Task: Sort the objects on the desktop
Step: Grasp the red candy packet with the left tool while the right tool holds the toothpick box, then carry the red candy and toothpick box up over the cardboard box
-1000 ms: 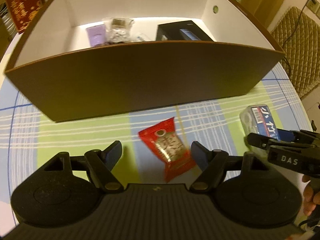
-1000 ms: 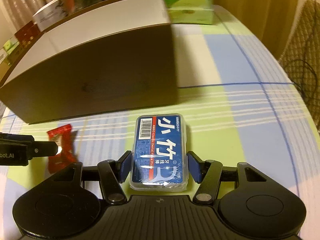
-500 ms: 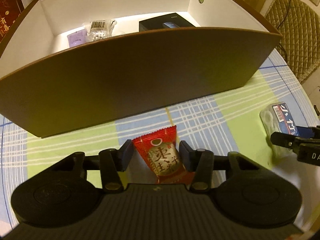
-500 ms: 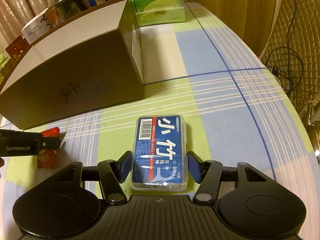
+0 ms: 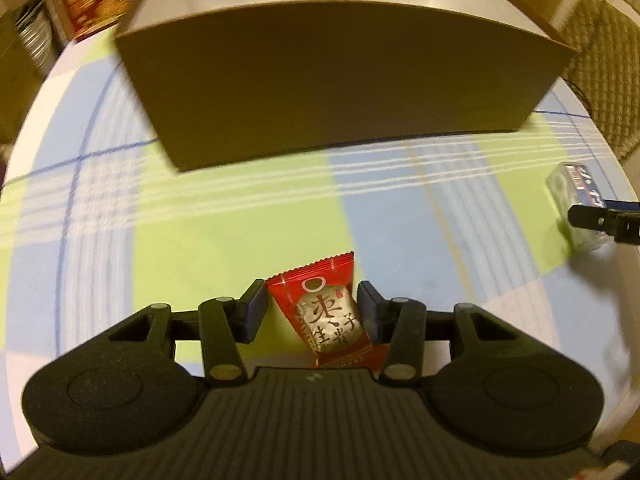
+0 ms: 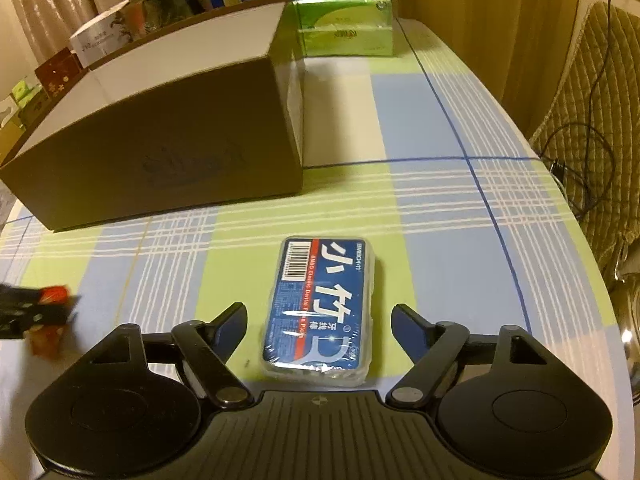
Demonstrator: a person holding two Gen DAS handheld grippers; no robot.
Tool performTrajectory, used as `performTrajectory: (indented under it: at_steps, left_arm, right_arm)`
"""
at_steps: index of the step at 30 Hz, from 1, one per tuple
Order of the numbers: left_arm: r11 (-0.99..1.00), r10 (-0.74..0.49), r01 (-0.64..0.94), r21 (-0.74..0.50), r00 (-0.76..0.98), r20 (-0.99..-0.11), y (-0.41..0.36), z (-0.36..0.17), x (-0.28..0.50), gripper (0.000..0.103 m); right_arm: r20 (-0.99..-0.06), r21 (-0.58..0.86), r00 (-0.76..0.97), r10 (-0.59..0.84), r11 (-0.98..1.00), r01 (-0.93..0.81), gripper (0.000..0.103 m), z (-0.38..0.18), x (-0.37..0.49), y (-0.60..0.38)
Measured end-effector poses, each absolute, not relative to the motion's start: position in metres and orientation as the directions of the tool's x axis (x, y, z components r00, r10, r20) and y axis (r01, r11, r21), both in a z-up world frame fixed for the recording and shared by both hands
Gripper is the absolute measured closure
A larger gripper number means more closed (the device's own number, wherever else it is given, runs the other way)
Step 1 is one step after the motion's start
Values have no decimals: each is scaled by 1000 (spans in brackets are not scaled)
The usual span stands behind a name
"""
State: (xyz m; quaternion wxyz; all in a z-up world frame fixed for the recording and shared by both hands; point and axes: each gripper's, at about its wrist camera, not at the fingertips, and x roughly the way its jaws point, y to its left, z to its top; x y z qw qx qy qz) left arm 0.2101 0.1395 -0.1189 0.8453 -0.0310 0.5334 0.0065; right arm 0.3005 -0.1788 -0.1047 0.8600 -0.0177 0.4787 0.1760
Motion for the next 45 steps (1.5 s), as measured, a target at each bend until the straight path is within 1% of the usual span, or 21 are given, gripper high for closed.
performTrajectory:
  at_steps: [4,6,7,8,9,10,11,12,15,17,18,20,22,23,31,40,45]
  left_arm:
    - [994,-5,-95,-50,425,-905,151,-118,201,57]
    - [992,-5,-111,-58,426,-905,152,-117,198,52]
    - [991,-3,-117,-59,427,-904,152,-116,197,48]
    - [991,-1,-120,-58,428,-904,151,-116,197,47]
    - [991,1,-120,-55,428,-904,150,-117,196,47]
    - [991,5,-121,-52,427,-904,149,-117,195,47]
    - [991,10,-124,-48,425,-905,148,-119,195,47]
    - [991,15,-127,-43,424,-905,147,-120,195,47]
    - [993,27,-114,-25,429,-903,143,-121,197,52]
    - [995,25,-101,-21,434,-901,140,-121,197,63]
    - [995,27,-96,-17,435,-900,138,-120,196,65]
    - [996,19,-90,-23,438,-899,136,-119,196,73]
    - [996,5,-84,-36,437,-899,134,-119,195,74]
    - [996,1,-83,-40,438,-899,133,-119,195,77]
    - [997,-17,-65,-50,431,-902,124,-115,191,80]
    - [997,-20,-58,-52,451,-893,120,-101,183,80]
    - [997,-28,-45,-57,486,-873,119,-82,183,80]
  right_arm:
    - [-844,135,461,273,941,-311,27,-112,310,-178]
    - [-842,120,470,264,942,-314,27,-114,312,-176]
    - [-843,107,472,257,941,-320,27,-114,314,-174]
    - [-845,96,472,252,939,-329,27,-115,315,-172]
    - [-845,88,474,249,938,-336,31,-115,315,-170]
    - [-844,72,480,241,936,-343,38,-116,314,-169]
    - [-843,57,483,238,932,-359,41,-116,313,-167]
    - [-841,46,484,241,924,-380,46,-116,312,-164]
    - [-843,24,480,245,907,-420,47,-116,305,-156]
    - [-844,28,472,256,899,-438,47,-117,299,-153]
    - [-844,28,469,261,894,-447,47,-117,296,-150]
    - [-844,28,462,272,883,-469,47,-117,287,-146]
    - [-845,28,452,286,868,-496,47,-117,278,-140]
    - [-846,27,447,292,860,-510,47,-116,274,-138]
    - [-852,49,395,343,804,-593,47,-118,252,-124]
    - [-861,106,338,379,785,-611,48,-114,247,-122]
    - [-855,149,309,416,769,-622,48,-107,246,-120]
